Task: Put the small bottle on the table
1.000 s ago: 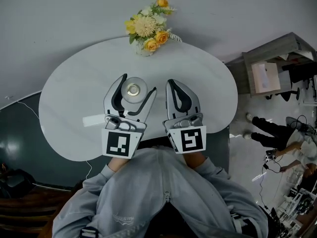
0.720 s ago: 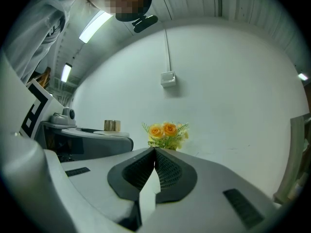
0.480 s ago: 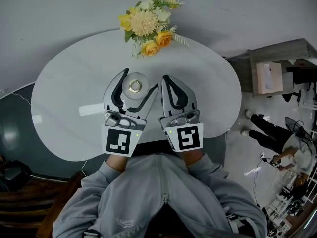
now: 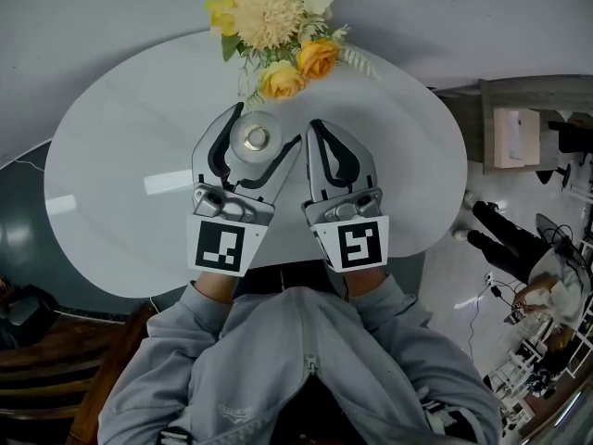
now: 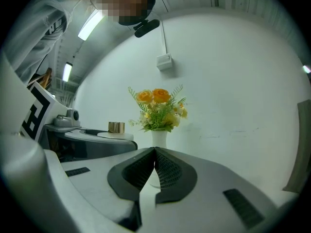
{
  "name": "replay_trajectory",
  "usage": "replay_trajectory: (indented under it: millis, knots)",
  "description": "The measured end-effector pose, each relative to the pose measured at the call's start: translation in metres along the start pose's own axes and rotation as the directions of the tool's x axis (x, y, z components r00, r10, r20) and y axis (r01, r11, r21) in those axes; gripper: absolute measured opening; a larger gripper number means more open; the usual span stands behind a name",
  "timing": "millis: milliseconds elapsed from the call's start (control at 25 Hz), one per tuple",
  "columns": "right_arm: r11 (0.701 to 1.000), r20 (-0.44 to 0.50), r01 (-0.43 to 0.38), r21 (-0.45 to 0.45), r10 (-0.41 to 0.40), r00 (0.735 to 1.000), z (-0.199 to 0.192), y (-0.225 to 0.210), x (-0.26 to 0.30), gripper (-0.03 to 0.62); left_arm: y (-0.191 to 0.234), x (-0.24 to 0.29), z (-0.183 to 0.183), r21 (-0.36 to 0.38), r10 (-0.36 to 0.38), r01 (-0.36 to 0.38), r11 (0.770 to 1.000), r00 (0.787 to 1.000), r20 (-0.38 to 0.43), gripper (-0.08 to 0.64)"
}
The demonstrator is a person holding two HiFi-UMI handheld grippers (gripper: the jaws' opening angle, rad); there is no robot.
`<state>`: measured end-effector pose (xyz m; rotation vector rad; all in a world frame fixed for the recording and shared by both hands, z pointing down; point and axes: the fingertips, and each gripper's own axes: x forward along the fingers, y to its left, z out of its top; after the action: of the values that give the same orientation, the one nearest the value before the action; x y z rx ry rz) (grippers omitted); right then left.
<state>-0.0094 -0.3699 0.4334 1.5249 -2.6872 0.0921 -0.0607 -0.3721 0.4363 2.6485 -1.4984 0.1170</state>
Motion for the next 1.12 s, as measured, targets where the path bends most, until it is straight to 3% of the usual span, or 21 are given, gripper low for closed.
replay_trajectory:
  millis: [640,1120]
  knots:
    - [1.0,-0.061,0.019,0.003,-0.019,0.998,-0.059,-0.02,0.021,0.028,0.008,0.036,-0.068,-0.02,0.0,-0.001,1.0,0.999,-0.045,0.334]
    - [0.999,-0.103,0.014,-0.041,-0.018,0.994,-0.083,-0.022,0.027,0.026,0.012,0.046,-0.088,-0.003,0.004,-0.004,1.0,0.997,-0.075,0.334]
